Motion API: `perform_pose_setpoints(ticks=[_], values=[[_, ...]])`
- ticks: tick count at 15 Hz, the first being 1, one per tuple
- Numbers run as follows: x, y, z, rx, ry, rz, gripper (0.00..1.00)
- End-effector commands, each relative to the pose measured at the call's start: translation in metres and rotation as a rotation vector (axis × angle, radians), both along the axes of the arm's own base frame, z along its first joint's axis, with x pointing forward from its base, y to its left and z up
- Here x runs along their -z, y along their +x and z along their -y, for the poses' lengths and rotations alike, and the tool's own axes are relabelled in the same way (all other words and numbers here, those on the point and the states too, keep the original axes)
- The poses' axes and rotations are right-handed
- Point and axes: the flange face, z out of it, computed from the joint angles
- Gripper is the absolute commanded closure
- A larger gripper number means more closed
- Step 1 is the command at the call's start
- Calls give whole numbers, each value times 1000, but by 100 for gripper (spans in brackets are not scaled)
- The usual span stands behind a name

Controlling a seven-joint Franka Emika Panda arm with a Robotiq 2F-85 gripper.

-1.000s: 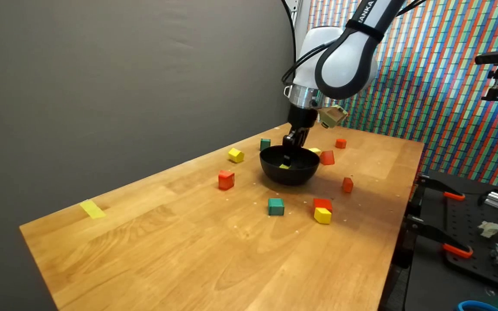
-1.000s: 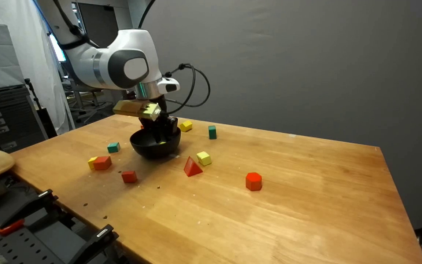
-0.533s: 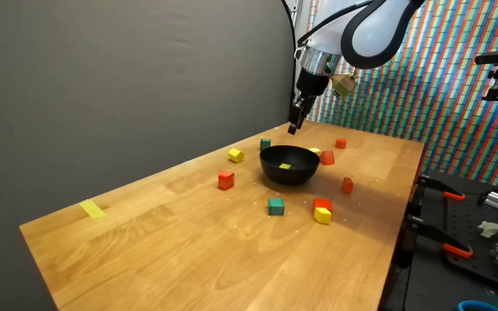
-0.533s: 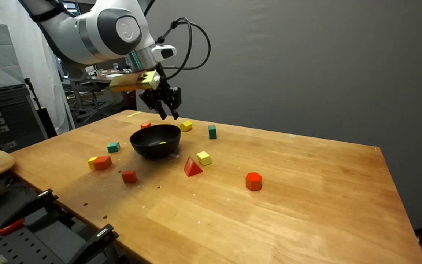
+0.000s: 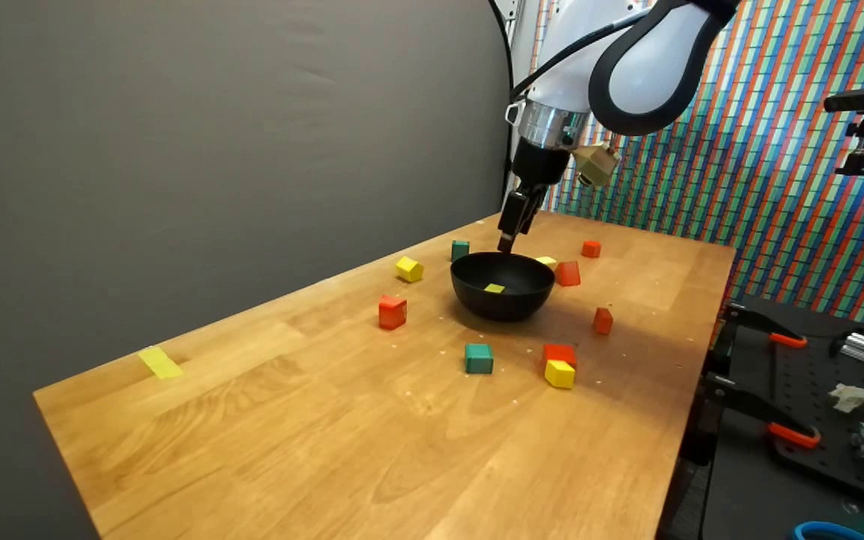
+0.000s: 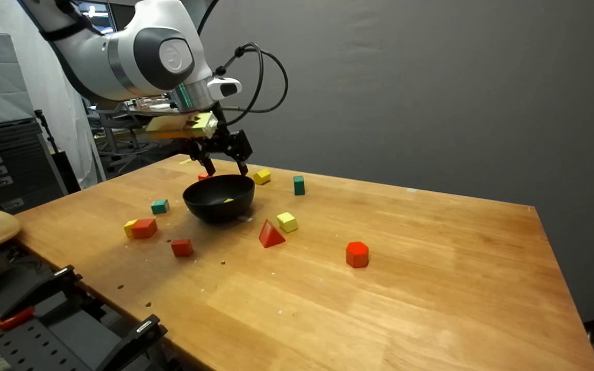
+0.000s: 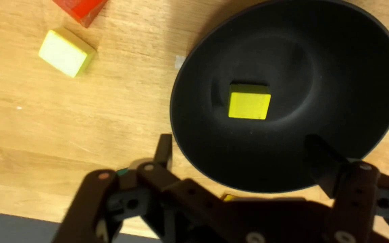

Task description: Remove all the objects in the black bowl and put them on the table

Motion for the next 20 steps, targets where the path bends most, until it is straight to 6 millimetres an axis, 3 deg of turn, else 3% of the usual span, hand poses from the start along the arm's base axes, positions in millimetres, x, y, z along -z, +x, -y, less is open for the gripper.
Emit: perform_pose_setpoints(ticks=[1,4,10,11,12,15,20], values=[[30,17,-14,-37,14,1,0],[51,24,-23,-54,16,-21,0],[82,40,-19,-60,5,-43,2],[85,41,-20,-59,9,-51,25],[88,41,-21,-60,12,-55,26],[92,41,-23,-61,11,-63,47],[70,37,-27,-69,-8,-41,82]])
